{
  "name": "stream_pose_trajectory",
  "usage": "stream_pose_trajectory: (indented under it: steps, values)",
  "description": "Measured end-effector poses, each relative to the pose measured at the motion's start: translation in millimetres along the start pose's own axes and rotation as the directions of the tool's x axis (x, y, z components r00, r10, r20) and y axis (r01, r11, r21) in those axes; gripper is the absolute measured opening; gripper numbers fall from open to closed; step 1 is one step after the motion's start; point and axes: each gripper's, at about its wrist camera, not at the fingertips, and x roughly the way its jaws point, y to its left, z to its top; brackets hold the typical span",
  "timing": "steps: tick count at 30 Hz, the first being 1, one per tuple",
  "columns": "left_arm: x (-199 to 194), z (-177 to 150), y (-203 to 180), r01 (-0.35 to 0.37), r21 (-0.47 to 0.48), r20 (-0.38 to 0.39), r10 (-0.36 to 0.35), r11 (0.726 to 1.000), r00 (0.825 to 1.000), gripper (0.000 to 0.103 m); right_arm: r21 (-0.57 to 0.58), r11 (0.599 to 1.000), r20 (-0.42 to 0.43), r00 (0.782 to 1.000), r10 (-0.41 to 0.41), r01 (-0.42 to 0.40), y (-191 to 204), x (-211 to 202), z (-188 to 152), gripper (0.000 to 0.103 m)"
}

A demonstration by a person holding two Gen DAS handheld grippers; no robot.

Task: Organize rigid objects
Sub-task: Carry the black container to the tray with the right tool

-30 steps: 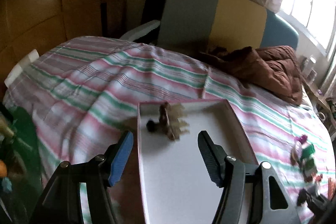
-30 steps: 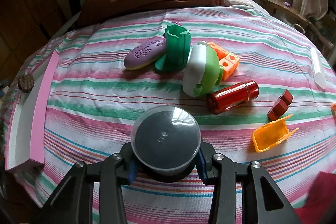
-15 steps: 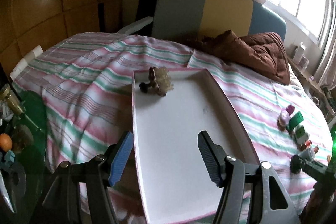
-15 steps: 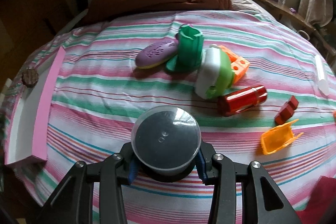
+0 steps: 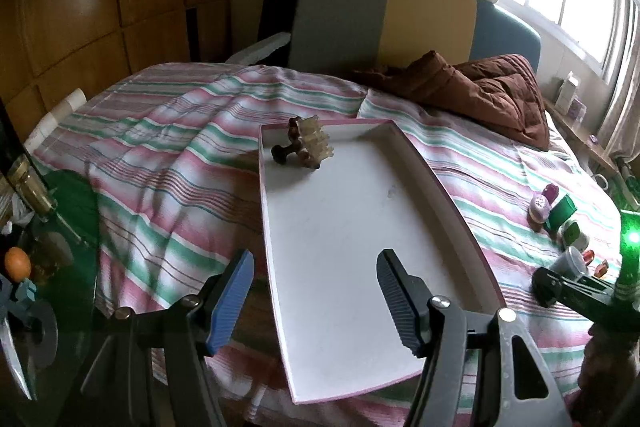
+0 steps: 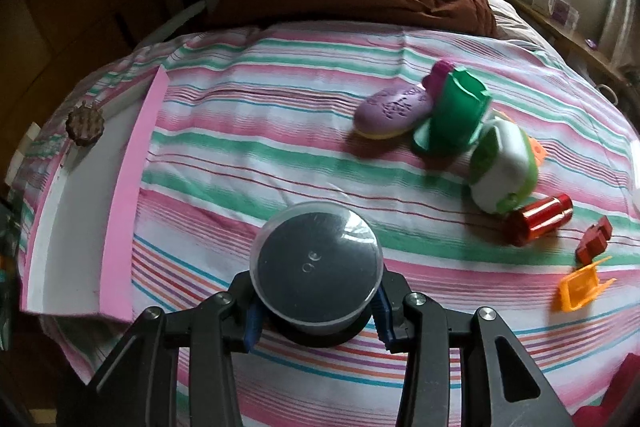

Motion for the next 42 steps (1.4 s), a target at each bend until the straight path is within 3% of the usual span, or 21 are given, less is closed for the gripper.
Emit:
stream_pose_trajectory:
  steps: [24,34,42]
  values:
    - [-1.9,-17.2,24.4,-0.019,-0.040,-0.037,0.018,0.999,0.999,0.065,0.063,0.996,0.013,0.998,0.067,-0.067,16.7,-2.4,20.6,0.044]
    - [-11.0,-13.9,34.3,-0.050,-0.045,-0.017,0.049,0.998,0.999,0.065,-0.110,0.978,0.080,0.980,0.184,-0.175,90.1,-30.1,52.6,0.044]
    - [-12.2,-14.0,44.2,-0.058,-0.065,-0.016,0.057,0.996,0.998,0.065,-0.274,0.922,-0.005,0.959,0.283,-0.274,171.6,-21.0,63.3,0.044]
